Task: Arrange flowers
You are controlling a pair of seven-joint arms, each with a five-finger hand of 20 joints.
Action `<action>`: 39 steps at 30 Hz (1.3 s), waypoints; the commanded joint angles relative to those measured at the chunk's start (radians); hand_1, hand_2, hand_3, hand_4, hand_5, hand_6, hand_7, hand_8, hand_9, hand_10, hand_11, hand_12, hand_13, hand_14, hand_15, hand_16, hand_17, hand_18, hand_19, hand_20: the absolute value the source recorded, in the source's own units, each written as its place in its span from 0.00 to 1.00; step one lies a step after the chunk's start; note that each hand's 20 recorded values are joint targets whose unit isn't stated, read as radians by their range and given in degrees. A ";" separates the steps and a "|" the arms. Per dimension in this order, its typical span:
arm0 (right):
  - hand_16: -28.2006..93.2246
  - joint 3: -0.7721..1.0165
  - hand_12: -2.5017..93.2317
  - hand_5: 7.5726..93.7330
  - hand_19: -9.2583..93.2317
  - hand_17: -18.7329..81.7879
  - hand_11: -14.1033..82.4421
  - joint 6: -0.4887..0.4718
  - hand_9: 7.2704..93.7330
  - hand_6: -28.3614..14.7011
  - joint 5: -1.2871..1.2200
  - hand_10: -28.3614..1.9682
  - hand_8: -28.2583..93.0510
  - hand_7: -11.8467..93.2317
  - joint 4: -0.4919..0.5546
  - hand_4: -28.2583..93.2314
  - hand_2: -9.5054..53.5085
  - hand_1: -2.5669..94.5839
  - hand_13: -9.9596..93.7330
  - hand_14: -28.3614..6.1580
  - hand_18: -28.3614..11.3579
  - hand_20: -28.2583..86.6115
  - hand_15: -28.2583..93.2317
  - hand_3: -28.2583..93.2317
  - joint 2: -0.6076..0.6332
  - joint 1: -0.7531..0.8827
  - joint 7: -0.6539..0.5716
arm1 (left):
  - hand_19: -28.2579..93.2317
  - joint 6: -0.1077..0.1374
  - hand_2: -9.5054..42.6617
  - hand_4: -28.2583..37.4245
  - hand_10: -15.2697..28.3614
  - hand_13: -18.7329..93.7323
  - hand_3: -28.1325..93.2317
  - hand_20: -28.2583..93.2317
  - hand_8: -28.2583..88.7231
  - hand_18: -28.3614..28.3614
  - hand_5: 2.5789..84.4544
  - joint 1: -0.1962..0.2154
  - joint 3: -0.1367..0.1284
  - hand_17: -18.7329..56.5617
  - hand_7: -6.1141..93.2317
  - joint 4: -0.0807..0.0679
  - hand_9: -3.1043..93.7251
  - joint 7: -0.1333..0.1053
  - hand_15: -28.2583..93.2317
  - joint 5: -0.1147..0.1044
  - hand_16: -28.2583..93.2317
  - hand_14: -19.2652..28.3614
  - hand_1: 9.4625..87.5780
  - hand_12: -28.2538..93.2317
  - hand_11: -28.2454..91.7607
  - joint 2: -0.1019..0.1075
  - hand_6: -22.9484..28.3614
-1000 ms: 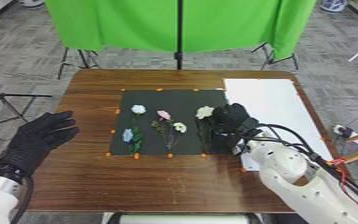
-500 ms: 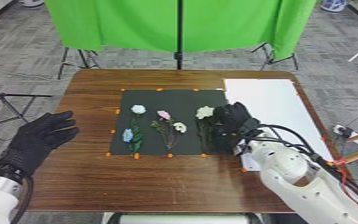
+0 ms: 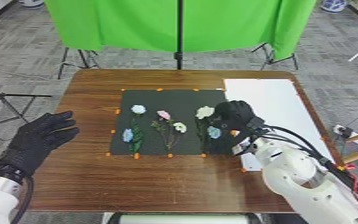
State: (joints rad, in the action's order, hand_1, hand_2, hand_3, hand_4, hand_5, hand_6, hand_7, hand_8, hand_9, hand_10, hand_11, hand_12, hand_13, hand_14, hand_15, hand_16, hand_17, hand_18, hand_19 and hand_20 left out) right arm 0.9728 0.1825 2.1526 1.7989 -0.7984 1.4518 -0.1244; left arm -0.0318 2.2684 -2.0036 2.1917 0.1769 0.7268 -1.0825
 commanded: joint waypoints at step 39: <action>0.55 0.876 0.26 0.31 0.44 0.14 0.21 -0.344 0.29 0.55 -1.178 0.51 0.17 0.19 0.295 0.01 0.11 0.13 0.30 0.50 0.21 0.40 0.25 0.91 -0.484 0.596 0.057 | 0.71 0.038 0.25 0.00 0.64 0.33 0.83 0.21 0.15 0.93 0.37 -0.015 0.083 0.15 0.27 -0.017 0.28 -0.112 0.55 -0.007 0.19 0.76 0.19 0.35 0.44 -0.108 0.56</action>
State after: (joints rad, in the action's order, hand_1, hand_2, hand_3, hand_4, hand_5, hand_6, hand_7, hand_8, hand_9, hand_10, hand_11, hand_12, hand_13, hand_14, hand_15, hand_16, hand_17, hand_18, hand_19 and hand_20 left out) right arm 1.8644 -0.1532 0.9299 2.0911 -1.2347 2.0205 -0.0787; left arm 0.0039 2.2394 -1.9564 2.1890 0.0506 0.7205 -1.1327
